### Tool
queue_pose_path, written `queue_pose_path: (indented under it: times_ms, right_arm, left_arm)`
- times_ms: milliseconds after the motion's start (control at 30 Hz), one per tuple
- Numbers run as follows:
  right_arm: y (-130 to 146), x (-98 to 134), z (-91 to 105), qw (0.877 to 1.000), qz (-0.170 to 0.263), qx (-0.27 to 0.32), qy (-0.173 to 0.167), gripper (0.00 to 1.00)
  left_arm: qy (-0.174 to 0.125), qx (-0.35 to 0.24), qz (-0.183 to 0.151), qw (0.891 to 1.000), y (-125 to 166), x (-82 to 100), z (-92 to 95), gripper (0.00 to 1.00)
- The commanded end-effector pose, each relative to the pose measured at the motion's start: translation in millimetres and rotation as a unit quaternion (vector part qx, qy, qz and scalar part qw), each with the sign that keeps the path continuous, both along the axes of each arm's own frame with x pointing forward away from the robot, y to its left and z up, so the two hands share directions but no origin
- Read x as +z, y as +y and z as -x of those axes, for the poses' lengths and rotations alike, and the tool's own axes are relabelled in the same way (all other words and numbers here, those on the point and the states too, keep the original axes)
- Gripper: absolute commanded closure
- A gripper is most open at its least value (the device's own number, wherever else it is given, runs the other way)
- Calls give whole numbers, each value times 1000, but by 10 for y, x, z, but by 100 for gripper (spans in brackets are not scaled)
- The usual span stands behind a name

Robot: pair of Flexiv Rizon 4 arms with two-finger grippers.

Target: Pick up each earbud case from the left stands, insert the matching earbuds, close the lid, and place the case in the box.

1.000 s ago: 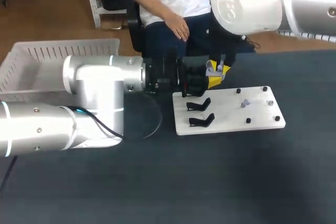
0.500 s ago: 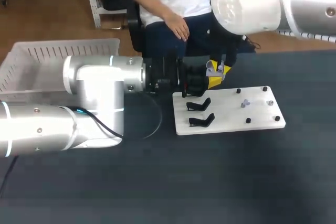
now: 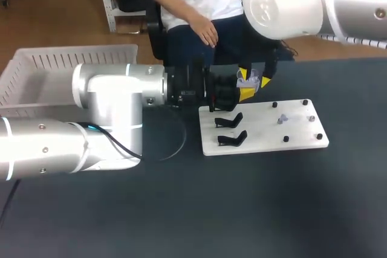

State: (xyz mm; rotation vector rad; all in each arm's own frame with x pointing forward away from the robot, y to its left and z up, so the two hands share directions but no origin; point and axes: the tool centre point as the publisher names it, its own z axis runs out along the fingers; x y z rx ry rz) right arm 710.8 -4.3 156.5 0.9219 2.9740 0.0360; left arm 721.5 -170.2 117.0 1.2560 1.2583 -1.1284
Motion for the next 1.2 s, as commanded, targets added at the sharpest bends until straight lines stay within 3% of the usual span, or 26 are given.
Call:
queue_pose_path:
  times_ms: [33, 100, 200, 267, 300, 367, 500, 733, 900, 1200]
  right_arm:
    - [-17, 65, 106, 1000, -5, 0, -13, 55]
    - [-26, 108, 150, 1000, -8, 2, -19, 53]
    - [-51, 165, 217, 999, -16, 12, -25, 42]
    - [-75, 184, 265, 999, -4, 26, -32, 24]
    - [-89, 179, 294, 999, -9, 38, -35, 21]
    - [-119, 189, 359, 997, -14, 62, -47, 0]
    - [-220, 187, 464, 994, -18, 86, -64, 0]
    - [-410, 256, 700, 983, -24, 133, -124, 0]
    - [-500, 277, 775, 975, -8, 173, -140, 0]
    - [-500, 277, 775, 975, -8, 173, -140, 0]
  left_arm:
    - [1, -3, -2, 1000, -7, 8, -10, 100]
    - [1, -3, -2, 1000, -7, 8, -10, 100]
    - [1, -3, -2, 1000, -7, 8, -10, 100]
    - [1, -3, -2, 1000, -7, 8, -10, 100]
    - [1, -3, -2, 1000, -7, 8, -10, 100]
    - [1, -3, -2, 1000, -7, 8, -10, 100]
    - [1, -3, -2, 1000, -7, 8, -10, 100]
    - [1, -3, -2, 1000, -7, 8, -10, 100]
    - [1, -3, -2, 1000, -7, 8, -10, 100]
    - [1, -3, -2, 1000, -7, 8, -10, 100]
